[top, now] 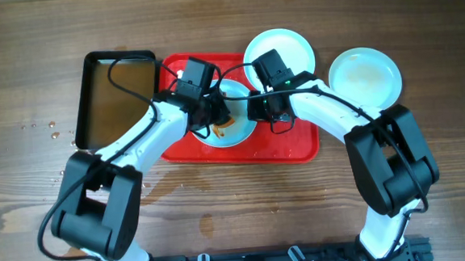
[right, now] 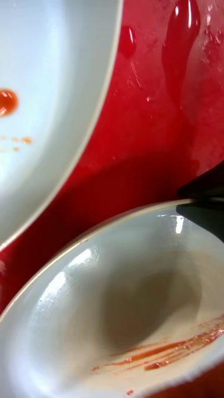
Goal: Clean dirty plates on tray and stack at the side
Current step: 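Scrub the sauce-smeared plate with the sponge while the right gripper steadies it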
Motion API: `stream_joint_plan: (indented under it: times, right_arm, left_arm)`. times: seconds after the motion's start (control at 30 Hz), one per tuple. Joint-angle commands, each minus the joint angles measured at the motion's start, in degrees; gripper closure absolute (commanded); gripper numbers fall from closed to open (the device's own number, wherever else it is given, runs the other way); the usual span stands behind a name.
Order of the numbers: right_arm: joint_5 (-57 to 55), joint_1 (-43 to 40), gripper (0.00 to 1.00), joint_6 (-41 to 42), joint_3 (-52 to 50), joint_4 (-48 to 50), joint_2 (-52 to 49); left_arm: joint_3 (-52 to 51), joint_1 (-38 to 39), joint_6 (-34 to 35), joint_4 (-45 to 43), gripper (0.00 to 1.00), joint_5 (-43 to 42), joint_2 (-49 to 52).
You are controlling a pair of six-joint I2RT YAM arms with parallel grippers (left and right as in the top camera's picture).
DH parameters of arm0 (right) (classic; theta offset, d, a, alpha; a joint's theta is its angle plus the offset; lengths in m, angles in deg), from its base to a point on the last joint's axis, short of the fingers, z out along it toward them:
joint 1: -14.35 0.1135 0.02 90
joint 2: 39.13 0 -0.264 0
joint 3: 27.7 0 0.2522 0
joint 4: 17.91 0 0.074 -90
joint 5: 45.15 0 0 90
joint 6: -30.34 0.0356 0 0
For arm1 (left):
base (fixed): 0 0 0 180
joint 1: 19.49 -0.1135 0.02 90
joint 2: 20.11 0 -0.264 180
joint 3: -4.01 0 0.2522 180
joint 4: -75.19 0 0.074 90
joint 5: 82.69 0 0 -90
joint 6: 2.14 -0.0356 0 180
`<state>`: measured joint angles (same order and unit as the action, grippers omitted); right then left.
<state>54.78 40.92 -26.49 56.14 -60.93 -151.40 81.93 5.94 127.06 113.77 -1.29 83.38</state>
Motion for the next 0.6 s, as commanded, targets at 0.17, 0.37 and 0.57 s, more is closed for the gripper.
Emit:
stream_joint_plan:
  times: [0.17, 0.37, 0.57]
  right_arm:
    - [8.1, 1.7, 0.76, 4.1, -0.2, 1.3, 0.3]
    - [7.0, 0.8, 0.71, -0.3, 0.9, -1.6, 1.5]
    - [6.3, -2.6, 0.67, -10.2, 1.6, 0.0, 4.2]
  left_arm:
    - [-0.1, 0.7, 2.2, -1.3, 0.96, 0.5, 2.3]
    - [-0.1, 0.7, 2.2, -0.7, 0.96, 0.8, 2.3]
    - [-0.1, 0.7, 2.2, -0.1, 0.96, 1.0, 2.3]
